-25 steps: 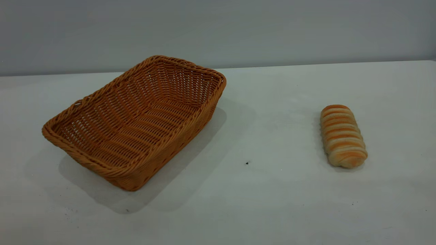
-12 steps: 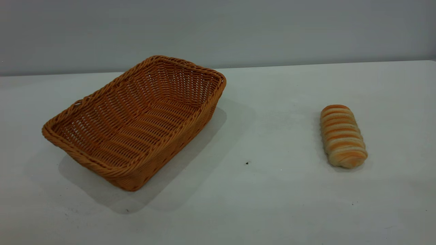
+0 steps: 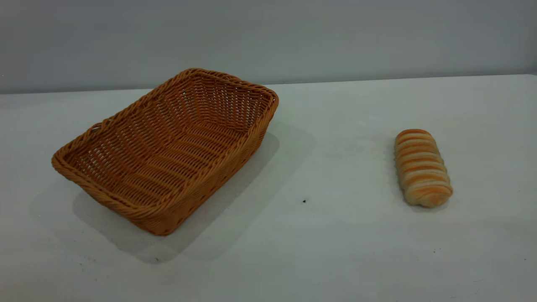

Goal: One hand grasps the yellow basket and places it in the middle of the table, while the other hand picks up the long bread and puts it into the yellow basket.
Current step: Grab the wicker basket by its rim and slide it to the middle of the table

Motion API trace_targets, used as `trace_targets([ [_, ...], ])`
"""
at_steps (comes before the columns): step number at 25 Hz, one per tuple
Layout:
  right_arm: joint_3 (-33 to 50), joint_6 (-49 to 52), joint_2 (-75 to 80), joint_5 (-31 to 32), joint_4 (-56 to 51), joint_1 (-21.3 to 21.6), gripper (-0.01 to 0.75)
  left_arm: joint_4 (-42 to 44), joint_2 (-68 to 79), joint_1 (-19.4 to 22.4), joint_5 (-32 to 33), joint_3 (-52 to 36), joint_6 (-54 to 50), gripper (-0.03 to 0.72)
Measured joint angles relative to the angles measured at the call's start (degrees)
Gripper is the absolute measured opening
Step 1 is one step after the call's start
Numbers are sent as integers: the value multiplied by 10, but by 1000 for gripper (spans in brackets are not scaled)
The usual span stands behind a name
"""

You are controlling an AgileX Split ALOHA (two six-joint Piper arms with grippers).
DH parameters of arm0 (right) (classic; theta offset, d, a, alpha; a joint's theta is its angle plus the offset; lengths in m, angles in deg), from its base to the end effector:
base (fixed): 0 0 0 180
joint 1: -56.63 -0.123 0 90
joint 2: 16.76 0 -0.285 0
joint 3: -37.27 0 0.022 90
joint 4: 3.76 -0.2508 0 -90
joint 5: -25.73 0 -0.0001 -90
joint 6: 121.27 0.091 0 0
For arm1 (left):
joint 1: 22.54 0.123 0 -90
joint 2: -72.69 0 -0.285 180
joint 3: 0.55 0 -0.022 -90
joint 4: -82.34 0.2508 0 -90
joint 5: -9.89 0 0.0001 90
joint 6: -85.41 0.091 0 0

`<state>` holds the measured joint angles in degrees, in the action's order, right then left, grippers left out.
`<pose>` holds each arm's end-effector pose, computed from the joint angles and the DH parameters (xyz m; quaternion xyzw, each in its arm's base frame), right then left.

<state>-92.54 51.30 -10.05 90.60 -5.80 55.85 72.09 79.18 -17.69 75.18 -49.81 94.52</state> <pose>-0.0077 0.0028 0.2637 -0.0638 0.8712 -0.0105 0.4867 -0.0098 -0.0156 0.2686 0.0396 0.8662 -0.0288 0.4973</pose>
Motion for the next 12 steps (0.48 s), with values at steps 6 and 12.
trace_targets([
  [6,0,1,0,0,-1,0,559,-7,0,0,0,0,-4,584],
  [12,-17,16,32,-33,-13,0,559,-8,63,0,-30,30,-59,584],
])
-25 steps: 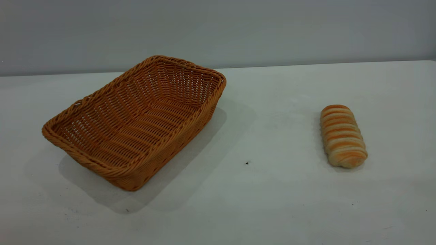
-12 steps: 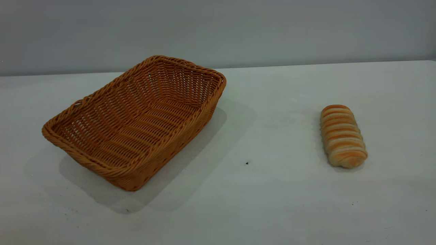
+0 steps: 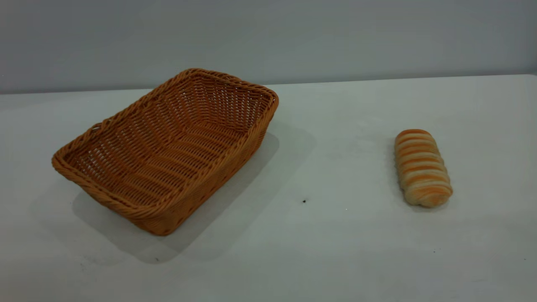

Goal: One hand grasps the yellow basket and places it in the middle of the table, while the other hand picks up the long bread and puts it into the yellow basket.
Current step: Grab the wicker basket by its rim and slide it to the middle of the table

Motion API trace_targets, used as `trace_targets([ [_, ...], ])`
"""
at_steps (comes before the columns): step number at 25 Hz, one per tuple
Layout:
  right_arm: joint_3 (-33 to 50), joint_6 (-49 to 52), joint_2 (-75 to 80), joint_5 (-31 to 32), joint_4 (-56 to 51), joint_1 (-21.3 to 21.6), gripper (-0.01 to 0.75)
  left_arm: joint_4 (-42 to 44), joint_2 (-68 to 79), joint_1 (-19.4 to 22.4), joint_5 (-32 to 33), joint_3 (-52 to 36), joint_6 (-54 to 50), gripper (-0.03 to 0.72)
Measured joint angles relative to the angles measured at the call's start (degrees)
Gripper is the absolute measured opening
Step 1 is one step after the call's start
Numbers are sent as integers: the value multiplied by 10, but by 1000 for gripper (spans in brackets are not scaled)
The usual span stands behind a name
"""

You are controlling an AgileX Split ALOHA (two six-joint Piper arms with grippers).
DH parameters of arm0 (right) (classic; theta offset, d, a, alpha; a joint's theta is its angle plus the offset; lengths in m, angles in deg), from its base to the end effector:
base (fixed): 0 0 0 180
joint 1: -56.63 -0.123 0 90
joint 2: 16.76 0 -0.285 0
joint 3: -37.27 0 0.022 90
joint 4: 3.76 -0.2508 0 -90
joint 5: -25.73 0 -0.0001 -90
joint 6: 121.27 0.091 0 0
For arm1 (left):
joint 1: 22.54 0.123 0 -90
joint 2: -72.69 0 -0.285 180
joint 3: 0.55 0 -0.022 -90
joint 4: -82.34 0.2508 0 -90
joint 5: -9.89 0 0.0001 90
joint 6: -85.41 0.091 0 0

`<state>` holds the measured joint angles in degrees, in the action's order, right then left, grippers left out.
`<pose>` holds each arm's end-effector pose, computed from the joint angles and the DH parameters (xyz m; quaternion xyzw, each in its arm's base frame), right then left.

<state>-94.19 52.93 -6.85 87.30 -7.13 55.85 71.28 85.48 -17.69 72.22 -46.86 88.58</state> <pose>0.0001 0.0047 0.2765 -0.0505 0.8643 0.0075 0.5004 0.0041 -0.0152 0.2875 -0.0100 0.8681 -0.0620 0.4924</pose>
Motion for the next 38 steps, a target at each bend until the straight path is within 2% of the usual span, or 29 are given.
trace_targets([
  [7,-1,-36,230,-191,-56,0,559,-6,269,0,-78,78,-44,584],
  [10,-5,-87,334,-257,-111,0,559,-9,371,0,-118,85,-87,584],
  [13,-29,-166,430,-298,-192,0,559,-15,472,0,-159,86,-117,584],
  [18,-74,-318,561,-338,-353,0,559,-60,632,0,-263,86,-126,584],
  [22,-94,-462,646,-356,-508,-5,559,-130,762,0,-348,90,-122,584],
  [27,-97,-613,711,-381,-658,-52,559,-237,890,-10,-436,91,-76,584],
  [32,-97,-668,740,-404,-714,-84,559,-328,975,-56,-510,100,-26,584],
  [38,-98,-671,744,-408,-719,-84,559,-381,1055,-90,-561,135,-13,584],
])
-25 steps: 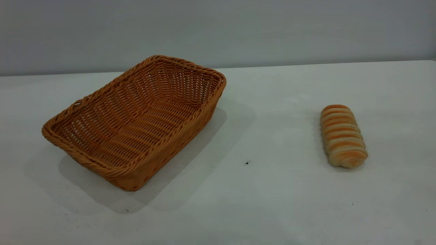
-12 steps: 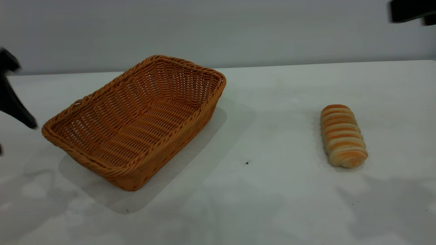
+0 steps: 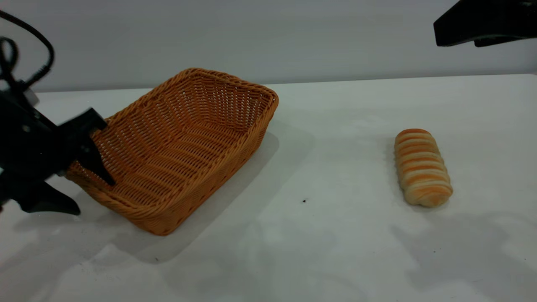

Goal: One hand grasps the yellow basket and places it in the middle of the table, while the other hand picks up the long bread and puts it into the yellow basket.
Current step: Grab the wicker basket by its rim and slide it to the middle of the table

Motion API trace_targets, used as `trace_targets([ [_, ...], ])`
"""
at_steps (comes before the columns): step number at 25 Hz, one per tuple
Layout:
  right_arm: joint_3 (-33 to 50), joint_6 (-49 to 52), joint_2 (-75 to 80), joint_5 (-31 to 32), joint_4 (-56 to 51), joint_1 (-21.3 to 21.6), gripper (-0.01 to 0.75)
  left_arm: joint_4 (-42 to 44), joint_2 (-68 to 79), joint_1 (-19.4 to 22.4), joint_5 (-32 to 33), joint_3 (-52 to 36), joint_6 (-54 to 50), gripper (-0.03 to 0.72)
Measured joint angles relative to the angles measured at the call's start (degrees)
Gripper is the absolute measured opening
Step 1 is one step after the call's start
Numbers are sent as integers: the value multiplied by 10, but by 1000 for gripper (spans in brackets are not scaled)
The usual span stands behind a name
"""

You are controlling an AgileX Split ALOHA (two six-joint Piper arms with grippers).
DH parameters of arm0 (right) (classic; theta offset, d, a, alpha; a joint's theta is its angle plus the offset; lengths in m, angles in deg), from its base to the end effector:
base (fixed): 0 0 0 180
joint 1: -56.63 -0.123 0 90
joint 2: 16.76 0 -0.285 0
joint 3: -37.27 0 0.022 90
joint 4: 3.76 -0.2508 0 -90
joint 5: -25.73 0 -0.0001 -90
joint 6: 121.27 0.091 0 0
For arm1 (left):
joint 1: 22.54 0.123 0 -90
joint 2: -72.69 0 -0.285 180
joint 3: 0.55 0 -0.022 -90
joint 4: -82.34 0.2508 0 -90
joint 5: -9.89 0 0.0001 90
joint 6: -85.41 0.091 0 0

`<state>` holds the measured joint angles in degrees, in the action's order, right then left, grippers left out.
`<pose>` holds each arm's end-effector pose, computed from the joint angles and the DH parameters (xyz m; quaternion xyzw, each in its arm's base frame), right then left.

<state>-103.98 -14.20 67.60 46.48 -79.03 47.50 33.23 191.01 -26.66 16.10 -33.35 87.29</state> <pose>0.2526 0.0723 0.2347 -0.1353 0.8802 0.1952 0.4108 0.3122 -0.0300 0.0826 -0.3490 0.9113 -0.1287 0.1763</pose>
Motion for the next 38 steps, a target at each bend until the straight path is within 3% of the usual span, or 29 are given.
trace_targets([
  [3,0,0,0,0,0,0,559,-5,44,-6,-3,27,0,562],
  [5,-1,0,0,0,0,0,559,-5,66,-7,1,44,0,488],
  [6,-1,0,0,0,0,0,559,-6,73,-7,3,51,0,435],
  [10,-1,0,0,0,0,0,559,-18,76,-7,-1,63,-8,102],
  [18,-1,0,7,-15,7,0,559,18,76,-9,91,154,102,104],
  [22,-11,0,46,-51,10,0,559,90,97,-9,206,266,134,104],
  [27,-59,0,132,-67,13,0,559,239,188,-16,363,426,75,104],
  [32,-110,0,225,-74,14,30,559,282,268,-31,407,524,57,104],
  [38,-165,0,339,-80,14,59,559,264,291,-54,405,543,53,128],
])
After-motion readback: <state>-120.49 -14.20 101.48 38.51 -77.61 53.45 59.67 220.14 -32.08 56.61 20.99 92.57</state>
